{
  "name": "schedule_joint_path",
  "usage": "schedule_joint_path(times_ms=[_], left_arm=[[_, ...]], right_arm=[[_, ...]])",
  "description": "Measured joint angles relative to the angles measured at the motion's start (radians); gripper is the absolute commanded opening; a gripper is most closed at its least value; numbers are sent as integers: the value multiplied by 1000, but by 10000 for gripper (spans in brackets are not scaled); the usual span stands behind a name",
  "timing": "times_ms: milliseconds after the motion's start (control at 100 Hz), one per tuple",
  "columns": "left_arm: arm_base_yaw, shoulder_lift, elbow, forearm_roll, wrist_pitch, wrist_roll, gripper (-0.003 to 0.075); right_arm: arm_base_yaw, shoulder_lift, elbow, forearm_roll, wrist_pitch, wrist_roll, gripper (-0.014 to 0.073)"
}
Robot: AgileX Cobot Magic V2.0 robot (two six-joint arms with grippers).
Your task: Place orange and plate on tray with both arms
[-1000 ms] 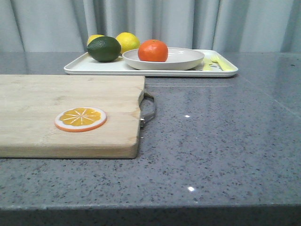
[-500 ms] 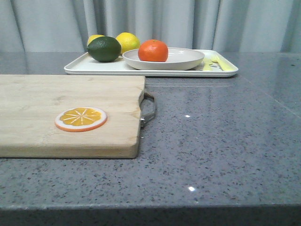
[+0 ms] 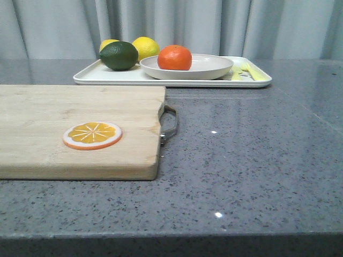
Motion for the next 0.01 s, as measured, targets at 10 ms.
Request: schedule_joint_path(times_ms=[10], left_arm=[[0, 0, 0, 0, 0, 0, -20]], right_arm=[[0, 0, 0, 0, 0, 0, -67]])
